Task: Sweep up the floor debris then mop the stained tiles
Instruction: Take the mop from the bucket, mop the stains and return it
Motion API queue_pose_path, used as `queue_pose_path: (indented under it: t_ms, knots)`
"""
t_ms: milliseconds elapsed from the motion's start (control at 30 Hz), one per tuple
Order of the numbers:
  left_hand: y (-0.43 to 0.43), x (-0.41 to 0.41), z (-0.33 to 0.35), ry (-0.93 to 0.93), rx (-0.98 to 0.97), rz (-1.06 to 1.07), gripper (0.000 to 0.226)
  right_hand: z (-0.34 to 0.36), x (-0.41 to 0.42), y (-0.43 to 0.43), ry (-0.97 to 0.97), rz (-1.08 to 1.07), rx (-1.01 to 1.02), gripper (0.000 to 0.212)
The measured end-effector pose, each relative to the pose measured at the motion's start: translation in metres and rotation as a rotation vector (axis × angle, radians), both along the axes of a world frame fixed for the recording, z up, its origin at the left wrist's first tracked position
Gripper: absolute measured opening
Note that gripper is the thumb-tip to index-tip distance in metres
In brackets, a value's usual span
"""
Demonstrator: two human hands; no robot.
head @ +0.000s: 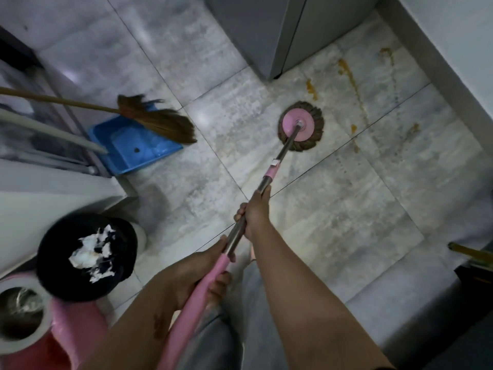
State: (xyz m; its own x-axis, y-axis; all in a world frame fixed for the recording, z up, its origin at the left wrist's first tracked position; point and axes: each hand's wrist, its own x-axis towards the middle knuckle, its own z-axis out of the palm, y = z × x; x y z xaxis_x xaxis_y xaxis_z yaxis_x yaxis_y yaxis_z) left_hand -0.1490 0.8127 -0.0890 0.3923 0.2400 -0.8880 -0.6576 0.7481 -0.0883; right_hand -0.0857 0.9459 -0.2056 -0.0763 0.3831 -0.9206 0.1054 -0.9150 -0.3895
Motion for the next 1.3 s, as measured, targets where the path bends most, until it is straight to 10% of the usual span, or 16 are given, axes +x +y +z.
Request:
queue_pose_path:
  t_ms: [300,1033,1300]
  knots:
    - [-0.049,-0.034,0.014,0.081,-0.095,-0.103,0.048,0.015,-0.03,-0.054,0.138,-0.005,-0.054,0.051]
    - [0.29,0.041,-0.064,-0.085,0.104,0.187,0.045,-0.025,0.038,0.3,0.192,-0.21,0.043,0.044]
    - [0.255,0.042,-0.056,-0.14,0.071,0.213,0.048,-0.027,0.039,0.255,0.333,-0.358,-0.075,0.052]
